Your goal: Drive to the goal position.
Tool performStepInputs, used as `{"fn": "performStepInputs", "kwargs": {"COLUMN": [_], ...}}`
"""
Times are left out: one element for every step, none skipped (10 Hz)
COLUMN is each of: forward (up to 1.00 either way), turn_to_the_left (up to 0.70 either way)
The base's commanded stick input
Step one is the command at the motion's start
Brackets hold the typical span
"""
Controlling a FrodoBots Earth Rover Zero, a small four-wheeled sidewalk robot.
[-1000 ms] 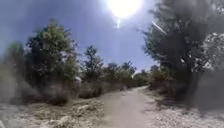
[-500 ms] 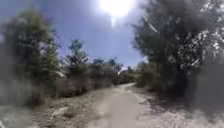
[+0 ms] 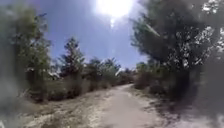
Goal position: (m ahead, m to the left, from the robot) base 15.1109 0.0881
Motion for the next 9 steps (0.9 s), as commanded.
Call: {"fn": "performStepInputs", "kwargs": {"forward": [0.85,0.85,0.85,0.85,0.85,0.85,0.85,0.85,0.85], "turn_to_the_left": [0.0,0.0,0.0,0.0,0.0,0.0,0.0,0.0,0.0]}}
